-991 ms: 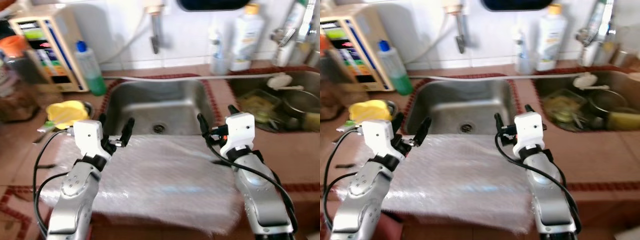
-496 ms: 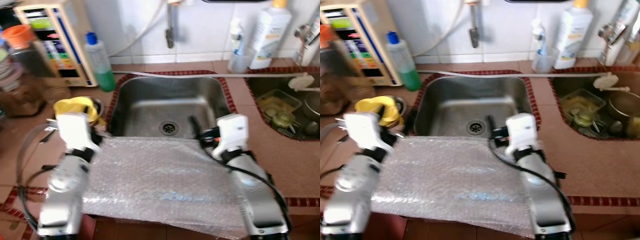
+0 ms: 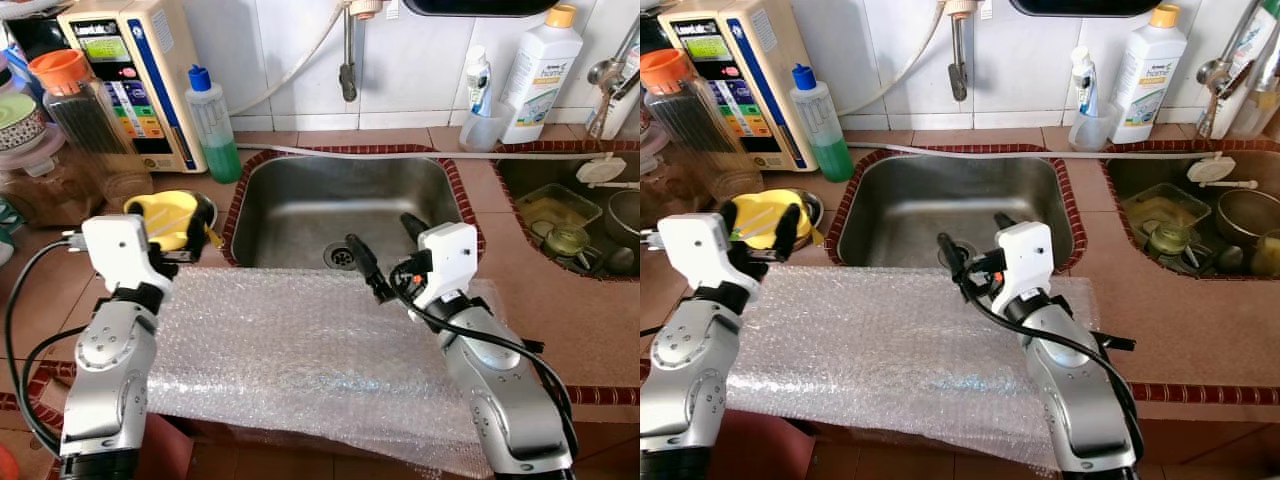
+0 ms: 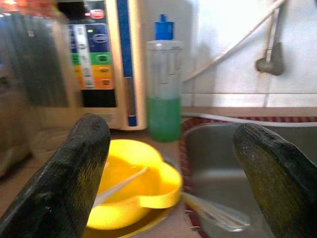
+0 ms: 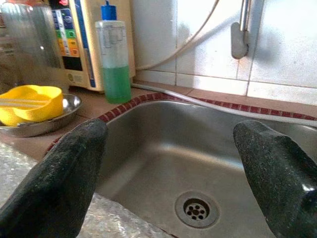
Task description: Kitchen organization
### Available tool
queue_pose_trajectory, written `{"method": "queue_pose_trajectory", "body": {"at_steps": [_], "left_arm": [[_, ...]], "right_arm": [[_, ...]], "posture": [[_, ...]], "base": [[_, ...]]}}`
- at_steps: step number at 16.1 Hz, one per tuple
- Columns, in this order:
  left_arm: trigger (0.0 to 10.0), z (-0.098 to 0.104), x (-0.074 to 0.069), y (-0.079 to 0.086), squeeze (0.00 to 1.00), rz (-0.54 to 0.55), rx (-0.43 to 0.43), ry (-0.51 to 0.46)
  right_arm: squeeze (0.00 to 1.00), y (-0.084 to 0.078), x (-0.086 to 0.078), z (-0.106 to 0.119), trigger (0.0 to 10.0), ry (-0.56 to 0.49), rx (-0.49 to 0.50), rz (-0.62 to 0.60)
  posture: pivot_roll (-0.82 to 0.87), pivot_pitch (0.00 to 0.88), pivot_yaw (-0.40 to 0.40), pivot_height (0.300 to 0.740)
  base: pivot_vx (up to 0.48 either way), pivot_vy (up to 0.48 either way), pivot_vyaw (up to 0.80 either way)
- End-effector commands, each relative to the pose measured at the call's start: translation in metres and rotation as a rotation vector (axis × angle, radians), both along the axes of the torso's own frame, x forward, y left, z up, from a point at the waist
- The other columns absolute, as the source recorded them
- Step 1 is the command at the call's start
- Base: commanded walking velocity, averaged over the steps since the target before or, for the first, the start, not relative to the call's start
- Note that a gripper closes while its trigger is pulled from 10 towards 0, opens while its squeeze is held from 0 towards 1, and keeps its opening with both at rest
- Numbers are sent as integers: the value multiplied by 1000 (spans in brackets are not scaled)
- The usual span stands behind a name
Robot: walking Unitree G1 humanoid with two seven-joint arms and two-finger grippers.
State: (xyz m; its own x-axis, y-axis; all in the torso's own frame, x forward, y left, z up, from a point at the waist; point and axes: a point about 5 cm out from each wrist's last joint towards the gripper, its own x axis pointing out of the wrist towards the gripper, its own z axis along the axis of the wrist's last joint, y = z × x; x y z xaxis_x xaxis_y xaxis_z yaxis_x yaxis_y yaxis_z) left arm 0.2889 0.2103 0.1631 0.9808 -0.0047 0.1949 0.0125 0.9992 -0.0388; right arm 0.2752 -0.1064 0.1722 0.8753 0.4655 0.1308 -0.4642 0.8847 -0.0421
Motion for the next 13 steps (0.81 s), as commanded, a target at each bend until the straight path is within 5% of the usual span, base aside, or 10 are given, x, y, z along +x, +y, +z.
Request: {"method": "queue_pose_trajectory", "body": {"at_steps": [1, 7, 13], "left_arm": [[10000, -1, 0, 8, 0, 39, 12, 7], [10000, -20, -4, 22, 0, 105, -3, 75], [10000, -17, -3, 19, 0, 104, -16, 58]], "right_arm": [[0, 6, -3, 5, 10000, -7, 7, 41], [0, 1, -6, 3, 10000, 3, -25, 23], [0, -2, -5, 1, 10000, 11, -26, -9]], "posture": [[-198, 87, 98, 740], [-198, 101, 95, 740], [-194, 108, 95, 740]], "base": [[0, 0, 0], [0, 0, 133], [0, 0, 133]]}}
